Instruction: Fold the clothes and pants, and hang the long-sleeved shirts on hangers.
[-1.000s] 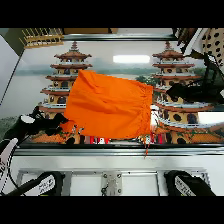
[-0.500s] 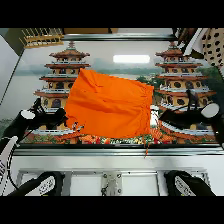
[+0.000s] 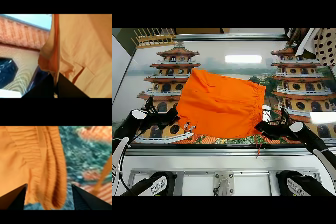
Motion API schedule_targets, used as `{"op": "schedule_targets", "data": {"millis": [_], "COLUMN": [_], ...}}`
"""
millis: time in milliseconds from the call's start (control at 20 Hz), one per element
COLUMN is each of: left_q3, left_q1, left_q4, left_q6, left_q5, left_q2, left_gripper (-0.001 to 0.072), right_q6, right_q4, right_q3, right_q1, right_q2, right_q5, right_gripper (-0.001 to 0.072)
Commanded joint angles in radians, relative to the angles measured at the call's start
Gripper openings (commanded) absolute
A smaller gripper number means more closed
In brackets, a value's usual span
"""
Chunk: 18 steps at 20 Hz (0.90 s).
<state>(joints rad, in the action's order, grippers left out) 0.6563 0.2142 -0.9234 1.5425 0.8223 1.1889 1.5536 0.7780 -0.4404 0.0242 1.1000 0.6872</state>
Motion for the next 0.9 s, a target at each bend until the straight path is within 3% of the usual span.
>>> {"op": "schedule_targets", "data": {"millis": [0, 50, 100, 200, 400, 550, 700, 850], "left_q3": [0.001, 0.001, 0.001, 0.002, 0.13, 0.396, 0.679, 0.869], "left_q1": [0.0, 0.0, 0.0, 0.0, 0.052, 0.104, 0.109, 0.109], "left_q4": [-0.001, 0.0, 0.0, 0.0, 0.002, 0.004, 0.004, -0.001], "left_q6": [-0.002, -0.002, -0.002, -0.002, -0.002, -0.002, -0.002, -0.002], "left_q5": [-0.004, -0.006, -0.011, -0.01, 0.015, 0.09, 0.122, 0.108], "left_q2": [-0.001, -0.001, -0.001, -0.002, -0.089, -0.245, -0.403, -0.549], "left_gripper": [0.0008, 0.0008, 0.0008, 0.0008, 0.0008, 0.0008, 0.0008, 0.0008], "right_q6": [-0.014, -0.014, -0.02, -0.093, -0.148, -0.148, -0.134, -0.047], "right_q4": [-0.034, -0.034, -0.034, -0.033, 0.153, 0.286, 0.295, 0.296], "right_q3": [0.005, 0.002, 0.002, -0.006, -0.192, -0.516, -0.832, -1.012], "right_q1": [0.06, 0.06, 0.06, 0.06, 0.048, 0.018, 0.015, 0.015], "right_q2": [0.042, 0.045, 0.046, 0.045, -0.037, -0.151, -0.258, -0.372], "right_q5": [-0.13, -0.13, -0.131, -0.109, 0.053, 0.264, 0.411, 0.475], "right_gripper": [0.0593, 0.0446, 0.0248, 0.0016, 0.0014, 0.0013, 0.0014, 0.0013]}}
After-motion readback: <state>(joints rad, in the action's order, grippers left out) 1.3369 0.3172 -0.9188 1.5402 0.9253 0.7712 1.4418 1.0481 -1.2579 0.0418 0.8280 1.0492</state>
